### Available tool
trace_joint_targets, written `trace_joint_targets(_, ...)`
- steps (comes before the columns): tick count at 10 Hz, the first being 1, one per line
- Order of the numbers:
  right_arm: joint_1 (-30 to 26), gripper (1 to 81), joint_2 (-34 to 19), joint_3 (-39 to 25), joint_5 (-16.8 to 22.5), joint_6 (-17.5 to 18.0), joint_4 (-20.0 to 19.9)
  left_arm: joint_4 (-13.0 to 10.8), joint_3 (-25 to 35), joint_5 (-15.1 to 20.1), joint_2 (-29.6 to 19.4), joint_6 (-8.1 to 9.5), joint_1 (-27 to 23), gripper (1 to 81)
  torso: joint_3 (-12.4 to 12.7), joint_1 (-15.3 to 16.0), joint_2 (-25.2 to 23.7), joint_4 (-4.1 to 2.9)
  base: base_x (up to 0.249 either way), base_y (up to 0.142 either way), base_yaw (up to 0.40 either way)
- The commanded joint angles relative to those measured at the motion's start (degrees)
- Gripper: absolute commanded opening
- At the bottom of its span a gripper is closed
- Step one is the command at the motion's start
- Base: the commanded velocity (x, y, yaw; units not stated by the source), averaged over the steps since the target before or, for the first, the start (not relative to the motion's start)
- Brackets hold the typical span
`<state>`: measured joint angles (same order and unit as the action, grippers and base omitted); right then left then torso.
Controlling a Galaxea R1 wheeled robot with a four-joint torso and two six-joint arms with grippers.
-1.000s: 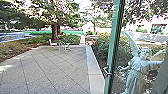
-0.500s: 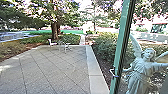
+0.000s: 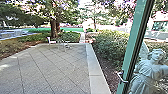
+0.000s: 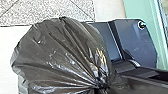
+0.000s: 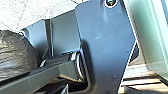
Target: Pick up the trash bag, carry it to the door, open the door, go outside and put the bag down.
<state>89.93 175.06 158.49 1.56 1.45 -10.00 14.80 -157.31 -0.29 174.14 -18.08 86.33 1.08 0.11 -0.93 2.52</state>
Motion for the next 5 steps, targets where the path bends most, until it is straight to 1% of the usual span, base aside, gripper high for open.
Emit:
trace_joint_targets(1, -2.25, 81.1, -0.03, -0.12, 3.80, -0.04, -0.02, -0.03, 0.07, 3.19, -0.02, -0.20, -2.79, 1.0, 0.00, 0.00, 0.00, 0.00, 0.136, 0.000, 0.000)
trace_joint_targets(5, -2.16, 81.1, -0.03, -0.03, 3.80, -0.04, -0.11, 0.05, 0.07, 3.19, 0.07, -0.29, -2.79, 1.0, -0.02, -0.02, 0.02, 0.00, 0.137, 0.000, 0.000)
